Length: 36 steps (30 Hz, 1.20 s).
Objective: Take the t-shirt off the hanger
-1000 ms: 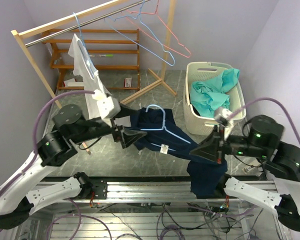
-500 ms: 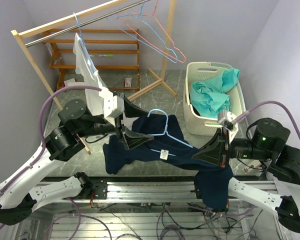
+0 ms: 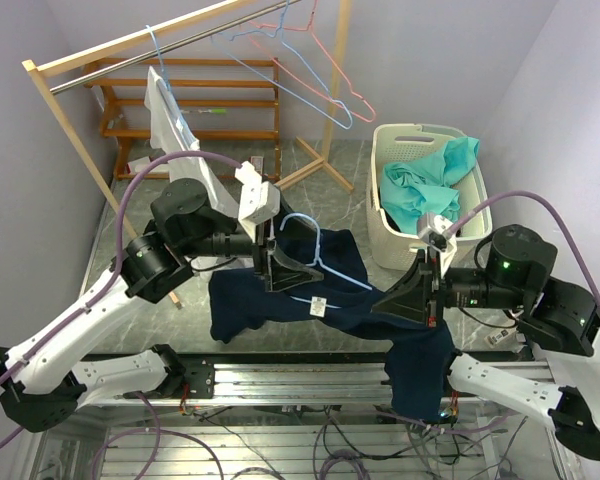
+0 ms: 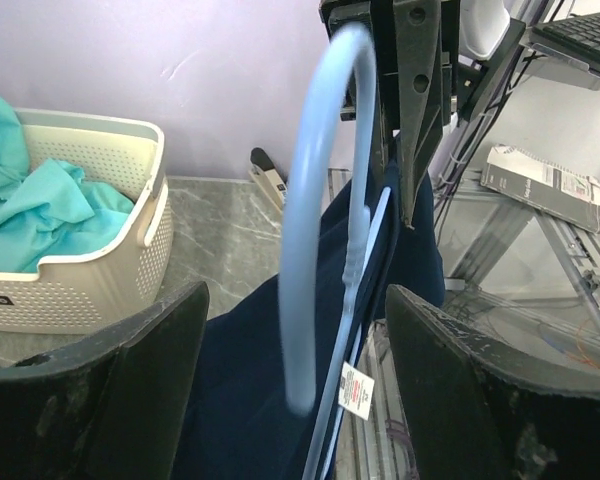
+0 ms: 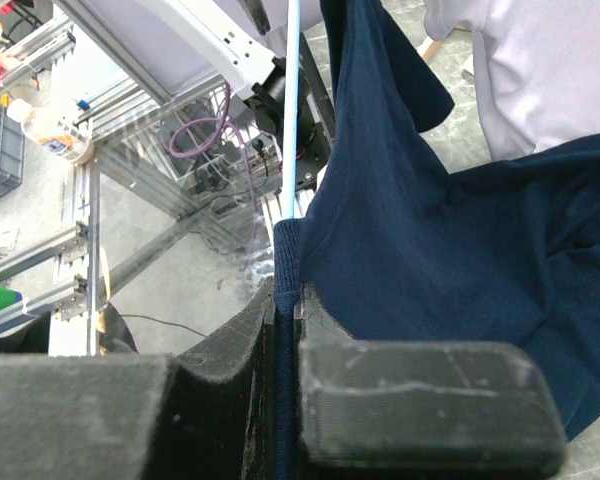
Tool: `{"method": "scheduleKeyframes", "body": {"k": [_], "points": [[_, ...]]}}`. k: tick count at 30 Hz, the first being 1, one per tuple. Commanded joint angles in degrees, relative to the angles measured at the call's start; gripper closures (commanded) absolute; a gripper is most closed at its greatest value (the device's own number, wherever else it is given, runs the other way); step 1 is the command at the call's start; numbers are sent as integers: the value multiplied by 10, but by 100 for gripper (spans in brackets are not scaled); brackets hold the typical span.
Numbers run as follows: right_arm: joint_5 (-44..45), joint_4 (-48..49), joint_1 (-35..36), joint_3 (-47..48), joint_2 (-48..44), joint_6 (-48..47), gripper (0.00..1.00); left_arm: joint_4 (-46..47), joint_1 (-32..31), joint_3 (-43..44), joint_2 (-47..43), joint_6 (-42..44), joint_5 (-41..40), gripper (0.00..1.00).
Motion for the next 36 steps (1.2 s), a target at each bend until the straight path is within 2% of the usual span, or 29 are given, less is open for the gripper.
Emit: {"method": "scheduleKeyframes", "body": {"k": [1, 3, 4, 5, 7, 8, 16, 17, 19, 20, 22, 24, 33, 35, 36], "points": [[-1, 42, -2, 23, 12, -1, 100, -14, 0, 36, 11, -1, 34, 19], [5, 40, -2, 26, 16, -2, 100, -32, -1, 45, 17, 4, 35, 25], [7, 41, -1, 27, 17, -3, 100, -44, -2, 51, 20, 10, 36, 35], [9, 41, -1, 28, 18, -2, 100, -56, -1, 55, 24, 15, 39, 48], [12, 43, -1, 29, 17, -1, 100, -80, -2, 63, 29, 23, 47, 84], [14, 44, 0, 29, 17, 0, 100, -87, -1, 65, 31, 24, 50, 92], [20, 47, 0, 28, 9, 3, 100, -117, -2, 62, 14, 36, 50, 93], [21, 47, -1, 25, 7, 2, 97, -116, -2, 63, 10, 36, 48, 93], [34, 41, 0, 18, -4, 3, 76, -119, -3, 69, 1, 36, 41, 93], [43, 34, -1, 14, -9, 2, 69, -123, -2, 74, -1, 37, 37, 93], [67, 20, -1, 7, -24, 2, 58, -130, -2, 85, -9, 38, 32, 93], [91, 9, -1, -6, -43, 6, 54, -138, -3, 99, -16, 39, 26, 93], [153, -31, 0, -20, -87, 20, 51, -200, -3, 188, -33, 63, -3, 93], [168, -32, 0, -19, -86, 19, 59, -203, -2, 193, -37, 64, -8, 93], [180, -32, -1, -17, -84, 18, 71, -204, -2, 193, -40, 64, -10, 93]]}}
